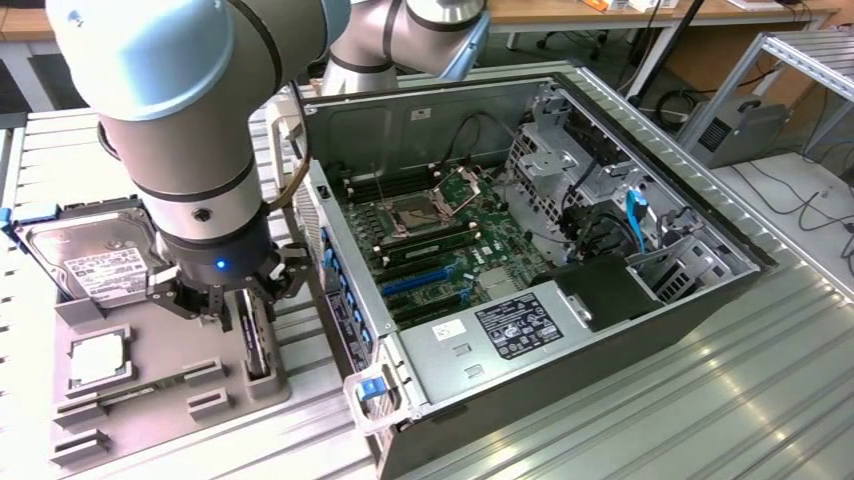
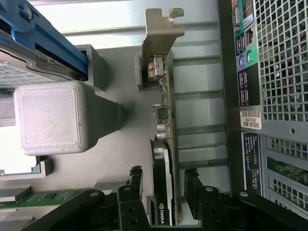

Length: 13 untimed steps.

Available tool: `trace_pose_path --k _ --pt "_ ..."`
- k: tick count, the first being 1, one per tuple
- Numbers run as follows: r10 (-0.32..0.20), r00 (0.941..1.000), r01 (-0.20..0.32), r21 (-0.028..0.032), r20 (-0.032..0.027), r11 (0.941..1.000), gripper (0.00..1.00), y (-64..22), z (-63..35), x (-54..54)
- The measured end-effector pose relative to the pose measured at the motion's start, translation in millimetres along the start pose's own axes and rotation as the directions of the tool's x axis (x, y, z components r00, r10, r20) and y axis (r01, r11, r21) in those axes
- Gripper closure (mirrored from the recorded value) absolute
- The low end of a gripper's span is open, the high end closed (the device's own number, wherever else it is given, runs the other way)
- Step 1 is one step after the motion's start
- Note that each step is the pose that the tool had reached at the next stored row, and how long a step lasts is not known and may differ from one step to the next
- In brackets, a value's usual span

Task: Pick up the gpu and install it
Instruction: 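Pick up the gpu and move the gpu toward the slot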

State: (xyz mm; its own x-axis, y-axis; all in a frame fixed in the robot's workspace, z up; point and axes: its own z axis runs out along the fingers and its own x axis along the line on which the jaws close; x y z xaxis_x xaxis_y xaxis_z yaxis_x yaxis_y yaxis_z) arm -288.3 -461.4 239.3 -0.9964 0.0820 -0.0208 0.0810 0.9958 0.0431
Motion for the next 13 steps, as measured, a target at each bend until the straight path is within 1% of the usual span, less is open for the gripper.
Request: trace_pose_path --k 9,13 --pt "0.000 1.0000 0.000 0.0000 0.0000 1.0000 0.52 0.0 0.0 0.0" --pt "0.000 1.0000 0.000 0.0001 -0.0001 1.0000 0.52 0.2 -4.3 -0.1"
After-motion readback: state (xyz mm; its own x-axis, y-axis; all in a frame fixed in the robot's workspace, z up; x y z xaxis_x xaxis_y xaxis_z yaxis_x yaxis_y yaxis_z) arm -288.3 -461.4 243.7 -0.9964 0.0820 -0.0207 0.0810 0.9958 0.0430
